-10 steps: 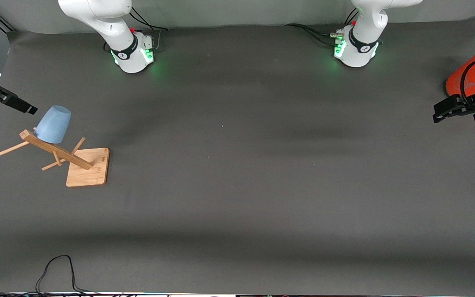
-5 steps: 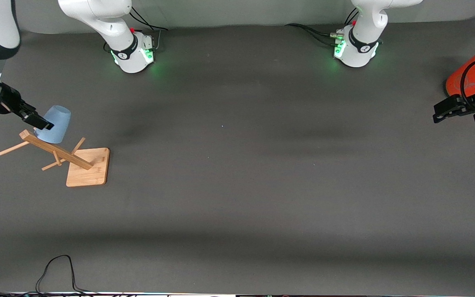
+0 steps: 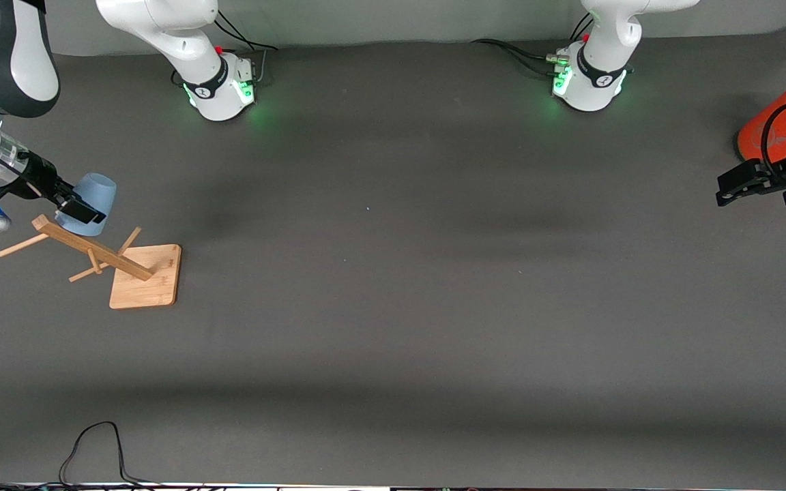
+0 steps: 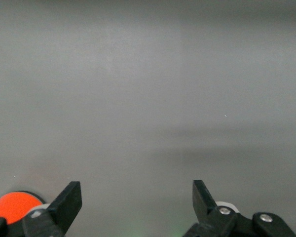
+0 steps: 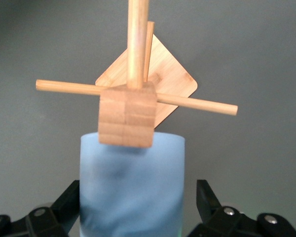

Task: Rotate and upright cup with both arms
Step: 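Grasp the blue cup with the right gripper and pull it off the peg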

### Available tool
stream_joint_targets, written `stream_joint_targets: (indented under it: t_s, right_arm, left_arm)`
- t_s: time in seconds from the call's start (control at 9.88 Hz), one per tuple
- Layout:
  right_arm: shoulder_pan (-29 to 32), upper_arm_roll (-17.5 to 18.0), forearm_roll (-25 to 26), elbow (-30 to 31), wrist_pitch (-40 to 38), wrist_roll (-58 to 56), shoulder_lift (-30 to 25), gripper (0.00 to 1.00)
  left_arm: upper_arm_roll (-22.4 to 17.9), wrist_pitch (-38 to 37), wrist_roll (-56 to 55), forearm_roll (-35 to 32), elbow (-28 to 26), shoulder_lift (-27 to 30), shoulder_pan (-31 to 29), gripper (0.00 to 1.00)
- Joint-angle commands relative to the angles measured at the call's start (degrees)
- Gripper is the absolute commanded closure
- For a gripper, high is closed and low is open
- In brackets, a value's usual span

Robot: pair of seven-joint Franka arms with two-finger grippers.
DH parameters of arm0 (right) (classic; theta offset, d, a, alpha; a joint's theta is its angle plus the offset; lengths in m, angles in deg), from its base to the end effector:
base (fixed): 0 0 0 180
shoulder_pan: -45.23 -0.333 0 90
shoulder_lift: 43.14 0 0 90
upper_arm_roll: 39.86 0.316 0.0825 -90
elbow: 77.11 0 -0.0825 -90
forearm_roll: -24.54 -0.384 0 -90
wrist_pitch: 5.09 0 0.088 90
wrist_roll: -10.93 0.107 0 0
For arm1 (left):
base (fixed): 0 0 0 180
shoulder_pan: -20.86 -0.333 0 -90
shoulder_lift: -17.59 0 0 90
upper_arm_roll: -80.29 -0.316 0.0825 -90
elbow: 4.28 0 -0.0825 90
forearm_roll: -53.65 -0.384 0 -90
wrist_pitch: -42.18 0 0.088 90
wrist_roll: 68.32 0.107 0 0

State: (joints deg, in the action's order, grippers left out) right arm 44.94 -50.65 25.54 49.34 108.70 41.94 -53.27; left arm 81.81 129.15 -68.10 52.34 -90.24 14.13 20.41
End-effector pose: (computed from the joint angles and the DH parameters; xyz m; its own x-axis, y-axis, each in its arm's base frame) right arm 0.4811 -0.0928 0.4499 0.7551 -0.6538 -0.0492 -0.6542 -0.7562 0.0094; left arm 0.5679 -0.0076 0.6192 0.9989 -0.0213 -0.0428 -0.0222 -0.9995 -0.0211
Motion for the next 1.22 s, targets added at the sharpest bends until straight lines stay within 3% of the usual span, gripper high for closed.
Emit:
stream_joint_targets:
  t_s: [0.0, 0.1, 0.2, 0.71, 1.11]
  right_arm:
    - [-0.06, -0.02, -0.91, 0.20, 1.25, 1.06, 0.38, 0.10]
    - [-0.06, -0.02, -1.26, 0.11, 1.25, 0.98, 0.47, 0.35]
    - [-0.06, -0.02, -1.35, 0.11, 1.25, 0.98, 0.47, 0.46]
    - [-0.24, 0.50, -1.35, -0.33, -0.58, 1.24, -1.02, 0.48]
    - [-6.81, 0.59, -1.27, -0.50, -6.46, 10.80, -6.55, 0.48]
  left_arm:
    - [-0.11, 0.92, 0.22, 0.34, -0.62, 0.38, 0.01, 0.00]
    - [-0.11, 0.92, 0.22, 0.42, -0.62, 0.38, 0.09, 0.00]
    - [-0.11, 1.19, 0.13, 0.34, -0.62, 0.38, 0.09, 0.00]
    - [-0.11, 1.19, 0.13, 0.42, -0.62, 0.38, 0.01, 0.00]
    - [-0.11, 1.19, 0.13, 0.42, -0.53, 0.38, -0.08, 0.00]
